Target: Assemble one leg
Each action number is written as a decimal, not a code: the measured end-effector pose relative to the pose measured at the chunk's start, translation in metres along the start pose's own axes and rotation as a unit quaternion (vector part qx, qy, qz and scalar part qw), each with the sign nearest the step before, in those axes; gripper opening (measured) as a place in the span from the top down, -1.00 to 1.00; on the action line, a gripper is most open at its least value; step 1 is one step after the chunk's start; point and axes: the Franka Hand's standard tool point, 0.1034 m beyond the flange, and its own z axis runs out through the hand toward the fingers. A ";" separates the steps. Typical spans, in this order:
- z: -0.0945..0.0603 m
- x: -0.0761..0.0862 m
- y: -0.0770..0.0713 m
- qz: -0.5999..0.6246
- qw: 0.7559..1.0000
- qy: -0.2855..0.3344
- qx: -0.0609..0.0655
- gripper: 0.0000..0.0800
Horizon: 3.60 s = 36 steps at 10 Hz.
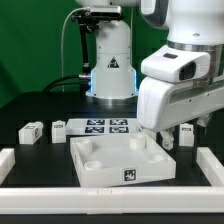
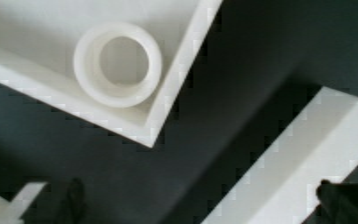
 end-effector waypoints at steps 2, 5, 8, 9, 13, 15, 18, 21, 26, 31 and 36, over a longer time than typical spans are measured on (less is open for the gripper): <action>0.000 0.000 0.000 0.005 1.000 -0.004 -0.008 -0.62; 0.001 0.000 0.000 0.005 1.000 -0.004 -0.008 -0.62; 0.001 0.000 0.001 -0.019 1.000 0.008 -0.013 -0.62; 0.005 -0.011 0.003 -0.066 0.997 0.032 -0.023 -0.62; 0.010 -0.047 0.023 -0.214 0.976 0.035 -0.037 -0.62; 0.011 -0.047 0.023 -0.213 0.976 0.035 -0.036 -0.62; 0.014 -0.056 0.027 -0.291 0.954 0.050 -0.053 -0.62; 0.027 -0.088 0.019 -0.433 0.899 0.034 -0.062 -0.62; 0.029 -0.099 0.026 -0.457 0.886 0.026 -0.071 -0.62; 0.042 -0.144 0.023 -0.524 0.850 0.008 -0.053 -0.62; 0.065 -0.178 0.020 -0.528 0.849 -0.002 -0.022 -0.62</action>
Offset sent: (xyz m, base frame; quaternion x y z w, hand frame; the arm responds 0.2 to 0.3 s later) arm 0.0000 0.0000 0.0000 0.0000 0.0000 0.0000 1.0000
